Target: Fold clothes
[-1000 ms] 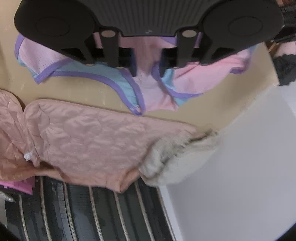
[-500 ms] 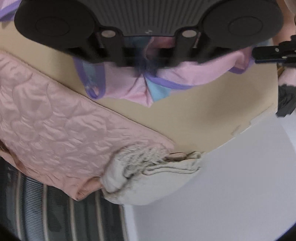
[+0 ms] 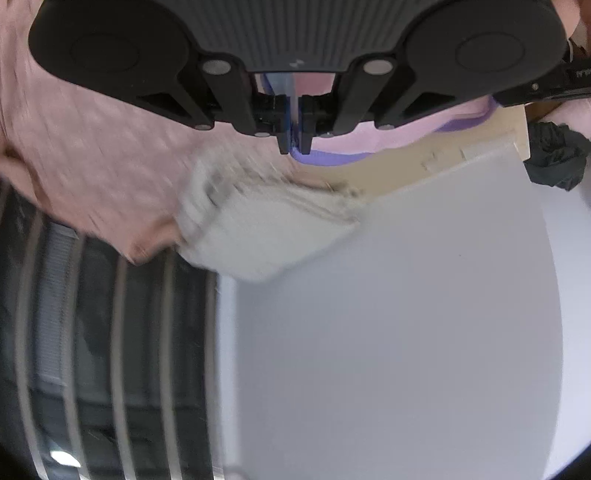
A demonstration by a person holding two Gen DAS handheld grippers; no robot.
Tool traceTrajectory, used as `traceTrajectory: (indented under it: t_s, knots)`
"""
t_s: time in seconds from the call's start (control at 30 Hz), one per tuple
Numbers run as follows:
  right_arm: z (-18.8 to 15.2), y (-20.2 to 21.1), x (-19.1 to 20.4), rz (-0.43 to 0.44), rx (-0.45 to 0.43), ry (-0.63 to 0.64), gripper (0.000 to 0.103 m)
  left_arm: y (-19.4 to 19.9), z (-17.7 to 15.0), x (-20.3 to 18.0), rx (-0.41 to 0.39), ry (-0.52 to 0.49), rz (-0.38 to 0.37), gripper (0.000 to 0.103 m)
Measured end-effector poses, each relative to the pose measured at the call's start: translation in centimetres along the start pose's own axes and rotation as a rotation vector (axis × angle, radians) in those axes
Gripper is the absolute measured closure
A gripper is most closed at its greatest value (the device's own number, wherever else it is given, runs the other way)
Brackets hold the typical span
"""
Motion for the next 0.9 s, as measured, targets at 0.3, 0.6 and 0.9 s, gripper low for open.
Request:
traceTrajectory:
  t_s: [0.3,0.6,0.9]
  knots:
    - [2.1,-11.6,5.7,0.041,0.178,0.064,0.078,-1.3,0.5,5.0,-0.02,0.012,0.242,0.096]
    - [-7.0,5.6,1.2,-0.005,0.215,-0.12,0.06,-1.3,-3.5,-1.0,0.175,-0.347,-0.033,0.068]
    - [-18.2,10.7,1.8,-0.195,0.287,-0.253,0.065,-2.2,-5.0,0.6,0.285,-0.436,0.047,0.071]
Point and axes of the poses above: each gripper's, at about its wrist camera, not at the fingertips, and y roughly against the way its jaws point, x to its left, z to its top, the point moved 2 cm from there along -y, roughly the way its jaws point, and after that the axes turned 7 degrees about y, right-handed, at the moved point
